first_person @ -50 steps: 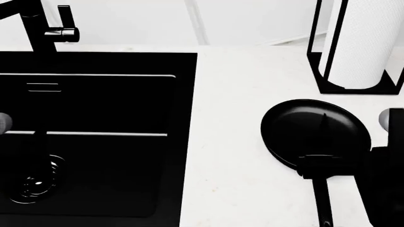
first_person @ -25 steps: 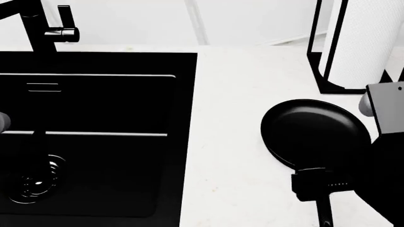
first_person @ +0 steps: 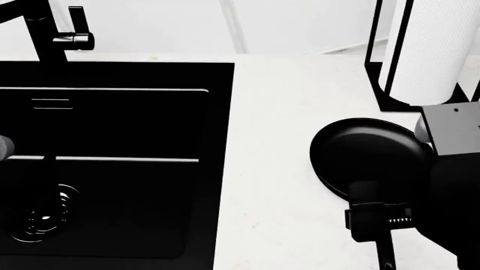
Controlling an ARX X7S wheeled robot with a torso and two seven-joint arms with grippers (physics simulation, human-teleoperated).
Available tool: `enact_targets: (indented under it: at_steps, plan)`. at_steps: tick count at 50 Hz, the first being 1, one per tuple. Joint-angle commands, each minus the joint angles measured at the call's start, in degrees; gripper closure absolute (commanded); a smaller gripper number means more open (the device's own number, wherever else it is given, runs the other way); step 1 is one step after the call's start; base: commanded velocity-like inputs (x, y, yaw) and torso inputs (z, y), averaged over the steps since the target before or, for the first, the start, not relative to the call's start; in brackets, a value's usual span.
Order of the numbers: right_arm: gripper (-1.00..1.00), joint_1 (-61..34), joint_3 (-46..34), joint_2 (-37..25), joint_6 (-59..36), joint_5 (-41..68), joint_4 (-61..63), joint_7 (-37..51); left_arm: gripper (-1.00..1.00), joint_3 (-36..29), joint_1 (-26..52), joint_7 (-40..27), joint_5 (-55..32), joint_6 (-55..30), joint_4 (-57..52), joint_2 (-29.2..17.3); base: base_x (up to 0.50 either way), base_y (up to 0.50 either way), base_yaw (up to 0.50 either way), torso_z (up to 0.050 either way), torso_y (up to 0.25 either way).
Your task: Pick the pan and sponge and place them into the sink. Then turn on the water.
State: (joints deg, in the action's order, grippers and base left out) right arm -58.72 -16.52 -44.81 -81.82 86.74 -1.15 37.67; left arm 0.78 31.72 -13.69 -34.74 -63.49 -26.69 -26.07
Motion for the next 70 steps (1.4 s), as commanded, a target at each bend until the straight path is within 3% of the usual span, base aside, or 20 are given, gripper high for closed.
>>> enact_targets:
  at_steps: [1, 43, 70]
  plan:
    - [-1.0, -1.3, -6.0, 1.6, 2.7, -7.5, -5.2, -7.2, -1.0, -0.1, -0.3, -0.1, -0.1, 0.3, 0.1, -0.1, 0.0, 0.0, 0.0, 0.0, 0.0]
    - [-1.0, -2.4, -15.6, 4.7, 7.1, -16.7, -13.4, -15.4, -1.0, -0.4, -1.1, -0.2, 0.0, 2.1, 1.5, -0.5, 0.0, 0.0, 0.0, 0.0, 0.0]
    - [-1.0, -1.7, -16.9, 5.9, 9.7, -17.9, -15.8, -17.6, -1.0, -1.2, -1.9, -0.2, 0.3, 3.5, 2.5, -0.6, 0.0, 0.0, 0.0, 0.0, 0.0]
